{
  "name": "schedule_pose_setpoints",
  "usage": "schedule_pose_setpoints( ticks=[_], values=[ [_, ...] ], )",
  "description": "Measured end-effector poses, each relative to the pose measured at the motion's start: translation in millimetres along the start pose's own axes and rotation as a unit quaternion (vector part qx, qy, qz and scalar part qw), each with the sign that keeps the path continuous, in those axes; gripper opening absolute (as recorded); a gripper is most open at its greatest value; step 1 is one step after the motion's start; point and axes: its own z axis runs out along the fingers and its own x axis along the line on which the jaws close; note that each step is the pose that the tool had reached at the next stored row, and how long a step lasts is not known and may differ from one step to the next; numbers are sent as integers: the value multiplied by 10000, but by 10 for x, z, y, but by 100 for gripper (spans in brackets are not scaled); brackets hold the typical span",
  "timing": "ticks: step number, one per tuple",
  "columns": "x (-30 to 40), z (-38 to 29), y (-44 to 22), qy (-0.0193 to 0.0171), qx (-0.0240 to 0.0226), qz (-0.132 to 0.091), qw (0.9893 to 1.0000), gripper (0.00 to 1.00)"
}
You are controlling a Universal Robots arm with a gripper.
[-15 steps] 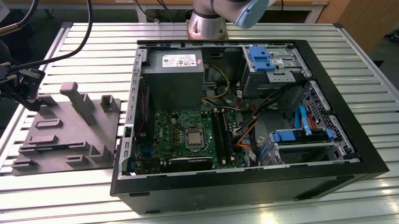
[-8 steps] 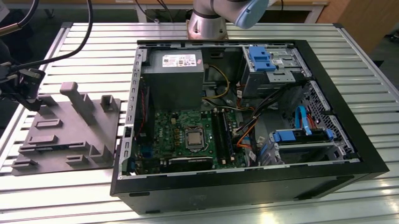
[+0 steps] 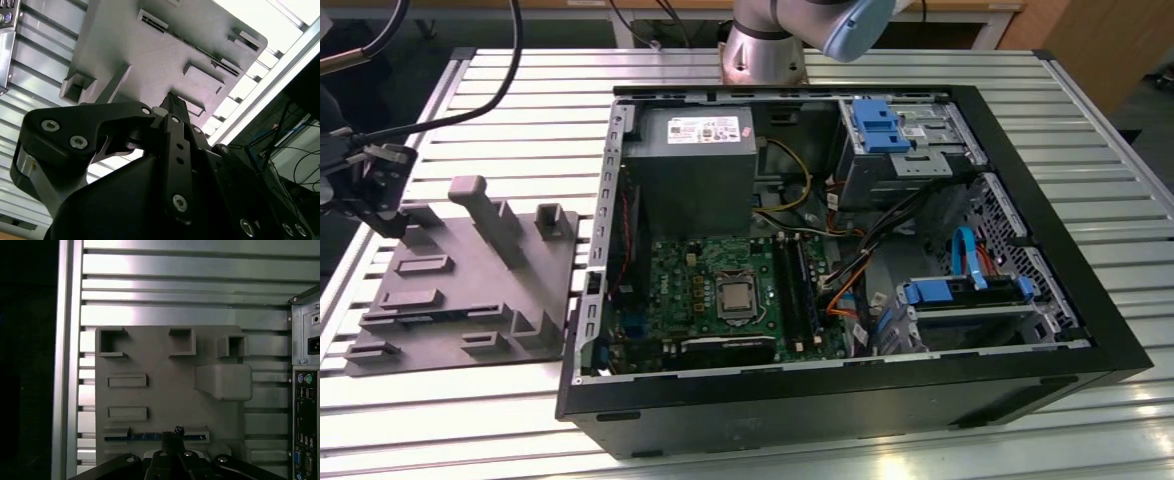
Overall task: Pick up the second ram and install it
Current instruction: 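Pick up the second ram and move it above second insertion slot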
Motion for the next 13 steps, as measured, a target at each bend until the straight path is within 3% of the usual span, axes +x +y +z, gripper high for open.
schedule_pose_setpoints(
  ticks=[6,13],
  values=[
    [0,0,0,14,-8,-323,9995,11],
    [1,-1,0,28,-15,-627,9980,11]
  ],
)
